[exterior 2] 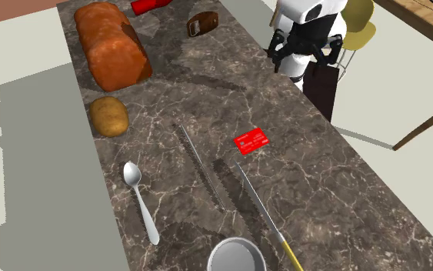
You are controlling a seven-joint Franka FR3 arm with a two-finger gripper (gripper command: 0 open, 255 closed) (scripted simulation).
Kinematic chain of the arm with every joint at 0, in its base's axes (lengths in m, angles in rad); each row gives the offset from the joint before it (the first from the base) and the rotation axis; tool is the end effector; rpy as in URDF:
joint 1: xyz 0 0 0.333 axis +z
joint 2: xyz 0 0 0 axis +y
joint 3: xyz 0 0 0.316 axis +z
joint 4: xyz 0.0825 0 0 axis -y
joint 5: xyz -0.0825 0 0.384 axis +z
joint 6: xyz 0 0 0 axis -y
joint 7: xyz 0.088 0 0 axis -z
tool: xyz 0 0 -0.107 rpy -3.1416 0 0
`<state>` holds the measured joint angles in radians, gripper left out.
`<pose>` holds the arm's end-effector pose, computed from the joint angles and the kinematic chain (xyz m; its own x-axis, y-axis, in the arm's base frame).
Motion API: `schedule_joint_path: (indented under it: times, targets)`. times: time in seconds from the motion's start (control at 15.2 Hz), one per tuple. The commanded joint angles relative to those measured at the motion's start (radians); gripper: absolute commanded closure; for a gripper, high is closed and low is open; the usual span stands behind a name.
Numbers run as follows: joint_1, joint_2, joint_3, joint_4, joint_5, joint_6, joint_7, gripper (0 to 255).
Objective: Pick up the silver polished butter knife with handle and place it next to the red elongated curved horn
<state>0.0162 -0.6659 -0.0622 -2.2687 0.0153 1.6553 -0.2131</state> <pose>0.3494 -0.0202 0.5999 0.9825 0.1759 0.0616 0.1786 -0.9830 -0.0416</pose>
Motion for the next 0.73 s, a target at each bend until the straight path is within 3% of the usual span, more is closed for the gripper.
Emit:
schedule_joint_path:
  times: [0.0, 0.66]
  targets:
    - [0.005, 0.058, -0.042, 0.032, -0.026, 0.017, -0.091, 0]
    - [0.036, 0.430, -0.200, 0.322, -0.062, 0.062, -0.503, 0]
